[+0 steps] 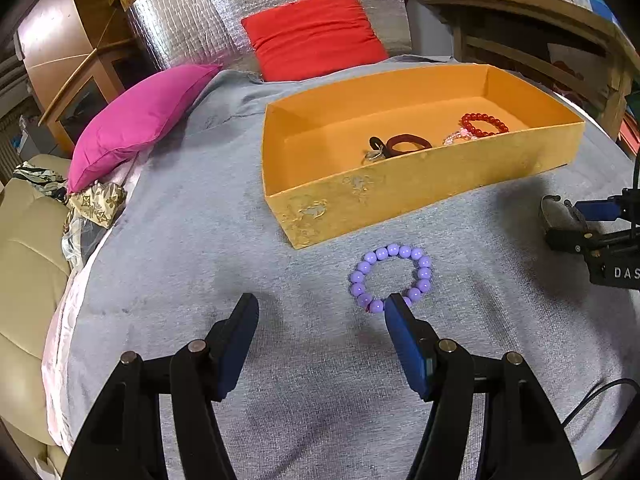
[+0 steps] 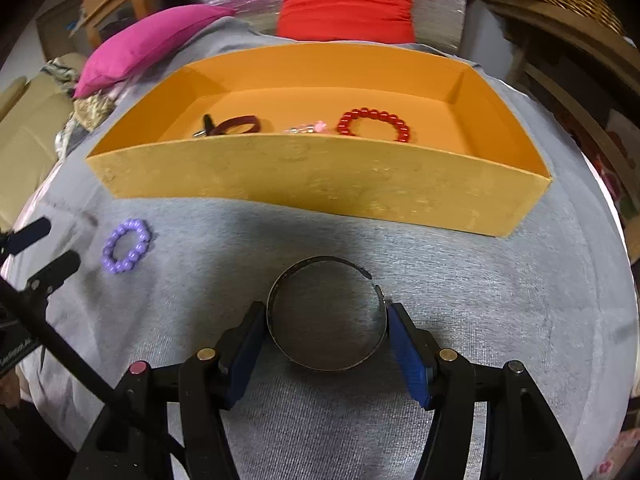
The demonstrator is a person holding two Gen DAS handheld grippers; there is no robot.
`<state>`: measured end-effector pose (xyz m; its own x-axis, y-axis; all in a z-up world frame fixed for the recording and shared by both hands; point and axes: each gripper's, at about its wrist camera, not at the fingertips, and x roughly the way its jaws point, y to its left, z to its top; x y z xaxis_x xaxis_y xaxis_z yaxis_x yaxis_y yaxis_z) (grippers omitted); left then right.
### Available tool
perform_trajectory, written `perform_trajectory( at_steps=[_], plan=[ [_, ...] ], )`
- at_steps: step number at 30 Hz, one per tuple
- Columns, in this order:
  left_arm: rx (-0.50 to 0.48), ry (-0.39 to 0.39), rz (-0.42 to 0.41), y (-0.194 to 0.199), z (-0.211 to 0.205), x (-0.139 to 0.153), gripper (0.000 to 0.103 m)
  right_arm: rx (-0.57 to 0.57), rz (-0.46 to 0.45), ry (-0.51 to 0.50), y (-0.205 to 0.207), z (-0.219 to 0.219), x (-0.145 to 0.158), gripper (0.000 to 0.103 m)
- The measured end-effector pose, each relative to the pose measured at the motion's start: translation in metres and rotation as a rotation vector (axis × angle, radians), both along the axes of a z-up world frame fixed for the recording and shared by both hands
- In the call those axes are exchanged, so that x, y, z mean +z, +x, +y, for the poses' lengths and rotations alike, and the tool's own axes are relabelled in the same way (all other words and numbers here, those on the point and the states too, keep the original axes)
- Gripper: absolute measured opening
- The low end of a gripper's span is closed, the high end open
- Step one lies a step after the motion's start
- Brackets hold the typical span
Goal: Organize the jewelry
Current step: 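Place the right tool fingers on the silver bangle rim while the left tool approaches the purple bracelet, then close the left tool on the purple bead bracelet while the right tool grips the silver bangle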
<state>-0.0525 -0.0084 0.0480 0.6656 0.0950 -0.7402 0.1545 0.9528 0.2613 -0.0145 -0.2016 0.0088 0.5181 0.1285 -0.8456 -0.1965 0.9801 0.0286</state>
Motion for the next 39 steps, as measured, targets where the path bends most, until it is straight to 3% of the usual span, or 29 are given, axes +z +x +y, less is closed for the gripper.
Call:
perform_trajectory(
  at_steps=[9, 18, 27, 33, 39],
  plan=[
    [0.004, 0.013, -0.002, 0.001, -0.003, -0.001, 0.066, -0.044, 0.045, 0.018, -0.005, -0.026, 0.006, 0.069],
    [0.010, 0.024, 0.000, 0.000, -0.007, -0.003, 0.067, -0.104, 0.078, 0.124, -0.007, -0.049, 0.011, 0.069],
    [0.012, -0.024, 0.022, 0.005, 0.000, -0.004, 0.068, -0.237, 0.123, 0.356, 0.000, -0.092, 0.012, 0.069],
    [-0.004, -0.078, 0.039, 0.007, 0.003, -0.003, 0.069, -0.203, 0.126, 0.306, 0.001, -0.073, 0.009, 0.069],
    [-0.006, -0.156, 0.088, 0.015, 0.009, -0.008, 0.070, -0.171, 0.111, 0.166, -0.001, -0.045, 0.005, 0.069]
  ],
)
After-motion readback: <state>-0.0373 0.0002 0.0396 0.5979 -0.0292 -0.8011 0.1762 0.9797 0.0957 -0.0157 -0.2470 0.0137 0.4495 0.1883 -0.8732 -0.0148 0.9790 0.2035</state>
